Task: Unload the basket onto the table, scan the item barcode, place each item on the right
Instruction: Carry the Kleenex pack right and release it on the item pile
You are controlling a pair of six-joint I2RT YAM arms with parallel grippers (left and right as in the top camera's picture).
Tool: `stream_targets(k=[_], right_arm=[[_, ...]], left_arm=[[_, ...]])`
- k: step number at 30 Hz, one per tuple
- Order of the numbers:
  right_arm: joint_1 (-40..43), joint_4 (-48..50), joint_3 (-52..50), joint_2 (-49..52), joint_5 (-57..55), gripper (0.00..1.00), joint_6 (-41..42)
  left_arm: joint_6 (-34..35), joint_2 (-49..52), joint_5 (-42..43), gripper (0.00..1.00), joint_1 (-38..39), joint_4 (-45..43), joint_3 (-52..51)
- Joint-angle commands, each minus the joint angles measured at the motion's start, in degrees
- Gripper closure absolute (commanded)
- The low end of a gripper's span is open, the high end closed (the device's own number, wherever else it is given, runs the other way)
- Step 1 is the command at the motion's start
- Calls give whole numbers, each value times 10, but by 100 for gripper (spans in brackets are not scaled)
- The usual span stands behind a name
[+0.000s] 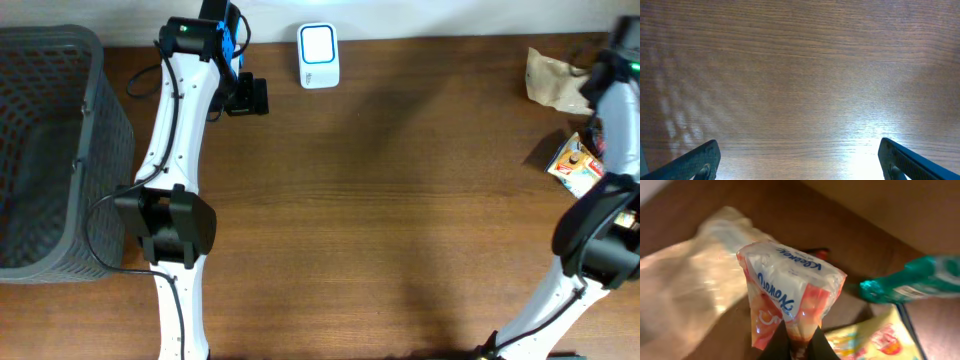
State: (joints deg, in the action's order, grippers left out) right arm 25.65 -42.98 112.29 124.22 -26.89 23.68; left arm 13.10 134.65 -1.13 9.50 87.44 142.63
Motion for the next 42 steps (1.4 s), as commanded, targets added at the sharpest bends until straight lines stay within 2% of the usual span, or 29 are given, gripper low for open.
stream_targets(k=[1,4,8,12,13,15,17,24,29,36,42], right_arm=[[30,-9,-12,0,21,91,38],[45,-11,-20,0,23,89,43],[49,-14,-22,0,23,66,42],[47,-18,-22,0,28,49,43],[47,-19,-22,0,32,41,42],[47,-22,-21,0,48,2,37],[46,-27,-21,-2,74,1,3],[27,-51,-21,-81,72,1,3],[-15,-165,-21,-191,89,1,3],[-111,-323,-22,-344,145,1,3],[-235,-374,-59,-466,142,1,-25]], left_arm=[[3,13,-6,1,-2,1,6],[3,13,-6,1,-2,1,6],[3,13,-6,1,-2,1,6],[3,13,-6,1,-2,1,6],[3,13,-6,1,-2,1,6],[3,13,-6,1,-2,1,6],[3,13,-6,1,-2,1,6],[3,13,-6,1,-2,1,6],[3,13,-6,1,-2,1,6],[3,13,-6,1,-2,1,6],[3,13,-6,1,-2,1,6]])
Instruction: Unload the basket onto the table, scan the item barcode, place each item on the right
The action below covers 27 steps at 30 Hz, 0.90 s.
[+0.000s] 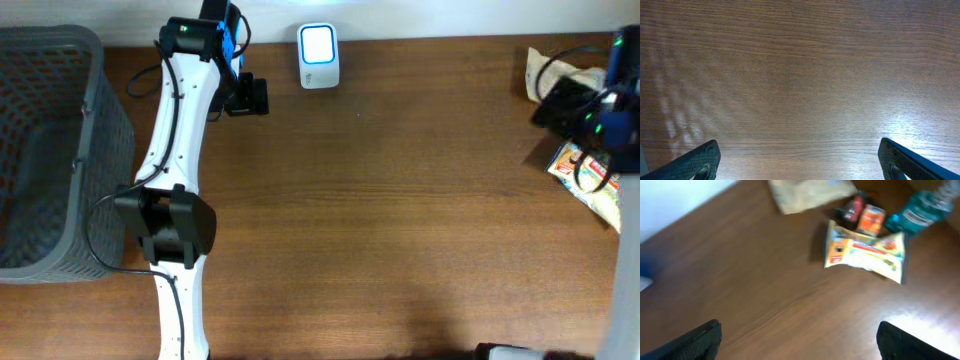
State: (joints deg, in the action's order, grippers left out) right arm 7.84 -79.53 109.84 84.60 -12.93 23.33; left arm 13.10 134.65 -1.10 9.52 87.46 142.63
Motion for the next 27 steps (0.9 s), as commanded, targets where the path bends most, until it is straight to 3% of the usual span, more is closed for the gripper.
stream_targets(k=[1,8,12,16,27], right_arm=[[-73,-7,-49,-92,3,1,-22],[-150,1,-217,-281,8,2,-51],[-150,-62,-297,-351,7,1,-51],[-151,-109,-316,-366,7,2,-51],[-151,-112,-316,-366,19,1,-50]], left_arm=[[3,13,-7,1,-2,0,6],[3,13,-7,1,-2,0,6],[3,13,-7,1,-2,0,6],[3,13,-7,1,-2,0,6],[3,13,-7,1,-2,0,6]])
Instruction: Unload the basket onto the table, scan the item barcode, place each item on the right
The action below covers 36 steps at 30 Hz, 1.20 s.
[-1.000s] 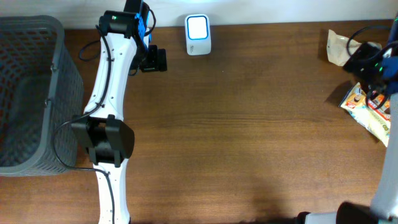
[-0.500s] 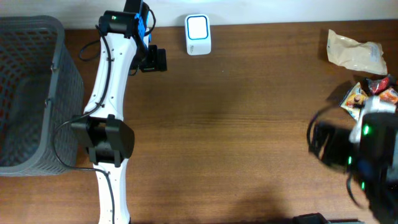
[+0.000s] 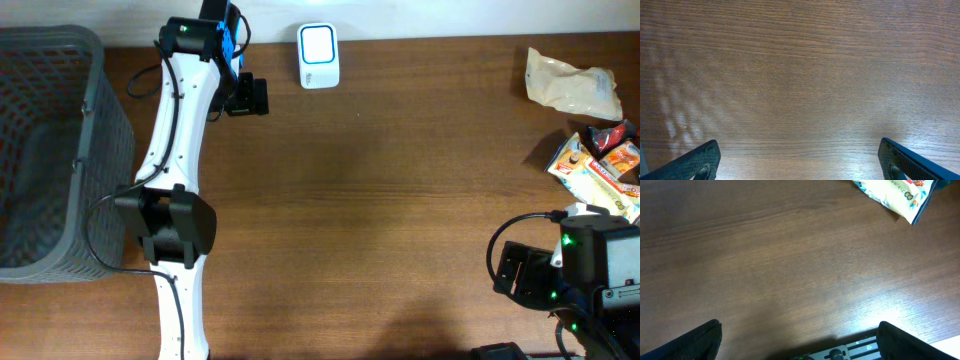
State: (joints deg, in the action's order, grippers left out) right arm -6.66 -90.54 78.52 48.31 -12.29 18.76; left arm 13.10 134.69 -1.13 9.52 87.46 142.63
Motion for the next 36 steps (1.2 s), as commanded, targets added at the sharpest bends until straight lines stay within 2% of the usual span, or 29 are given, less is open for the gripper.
stream_targets(k=[1,9,12,14,17,22,28,30,36], right_arm=[[-5,-2,-3,-3,13,2,-9],[-6,3,-4,-11,10,1,-25],[-6,50,-24,-39,29,2,-55],[-6,156,-82,-88,94,2,-139],[-5,294,-190,-166,150,2,-205],[-5,485,-392,-295,164,2,-205],[-4,657,-593,-428,195,2,-205],[-4,715,-645,-458,203,1,-205],[-1,802,-716,-481,207,2,-205]], left_arm=[[3,12,-6,1,-2,0,6],[3,12,-6,1,-2,0,6],[3,12,-6,1,-2,0,6],[3,12,-6,1,-2,0,6],[3,12,-6,1,-2,0,6],[3,12,-6,1,-2,0,6],[3,12,-6,1,-2,0,6],[3,12,-6,1,-2,0,6],[3,12,-6,1,3,0,6]])
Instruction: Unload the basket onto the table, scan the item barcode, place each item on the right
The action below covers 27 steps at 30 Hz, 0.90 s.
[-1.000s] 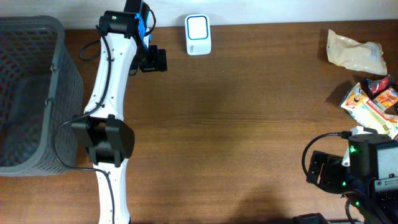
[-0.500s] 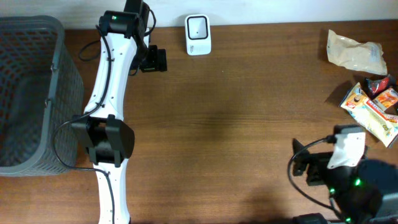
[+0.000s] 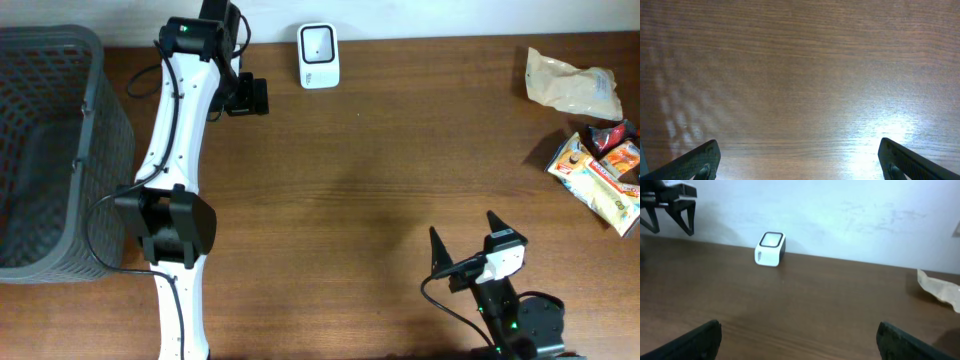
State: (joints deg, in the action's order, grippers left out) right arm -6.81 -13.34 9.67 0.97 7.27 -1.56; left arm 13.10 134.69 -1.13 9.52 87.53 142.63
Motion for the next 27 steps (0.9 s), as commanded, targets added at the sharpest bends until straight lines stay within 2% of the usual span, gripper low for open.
stream_targets(k=[1,8,16,23,27], right_arm=[[4,43,-36,-8,12,2,-2],[30,117,-94,-8,11,1,-2],[68,94,-94,-8,11,2,-16],[69,95,-94,-8,9,2,-16],[69,91,-94,-8,-34,2,-16]], left_arm=[[3,12,-6,1,3,0,6],[3,12,-6,1,2,0,6],[3,12,-6,1,2,0,6],[3,12,-6,1,2,0,6],[3,12,-6,1,2,0,6]])
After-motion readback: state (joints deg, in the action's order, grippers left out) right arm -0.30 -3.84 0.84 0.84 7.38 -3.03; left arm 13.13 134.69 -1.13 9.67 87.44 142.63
